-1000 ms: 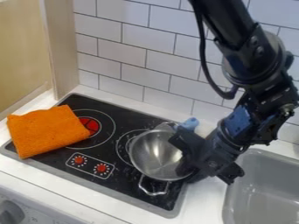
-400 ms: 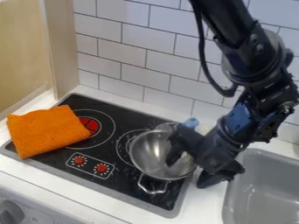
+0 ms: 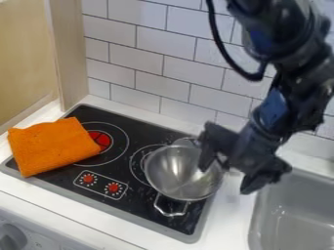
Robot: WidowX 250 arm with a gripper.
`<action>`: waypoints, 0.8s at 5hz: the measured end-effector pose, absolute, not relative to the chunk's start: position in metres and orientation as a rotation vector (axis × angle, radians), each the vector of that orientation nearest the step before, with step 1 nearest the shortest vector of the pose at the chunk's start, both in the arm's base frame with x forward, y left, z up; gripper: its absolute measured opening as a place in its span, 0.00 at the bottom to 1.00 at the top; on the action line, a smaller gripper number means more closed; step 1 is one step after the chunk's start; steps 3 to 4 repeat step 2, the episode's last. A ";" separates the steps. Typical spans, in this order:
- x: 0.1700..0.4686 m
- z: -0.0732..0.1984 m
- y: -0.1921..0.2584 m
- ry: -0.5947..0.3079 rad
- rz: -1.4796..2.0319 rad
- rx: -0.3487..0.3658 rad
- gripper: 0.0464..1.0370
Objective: Moved the silver pot to the right burner
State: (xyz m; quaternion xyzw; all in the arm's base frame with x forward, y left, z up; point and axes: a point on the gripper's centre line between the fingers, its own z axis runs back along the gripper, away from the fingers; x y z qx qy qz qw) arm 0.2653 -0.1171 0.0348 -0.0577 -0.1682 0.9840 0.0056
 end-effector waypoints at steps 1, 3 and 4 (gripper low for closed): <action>0.260 0.049 -0.127 -0.384 3.109 -0.168 0.96; 0.262 0.071 -0.130 -0.265 3.155 -0.229 0.96; 0.262 0.071 -0.130 -0.265 3.155 -0.229 0.96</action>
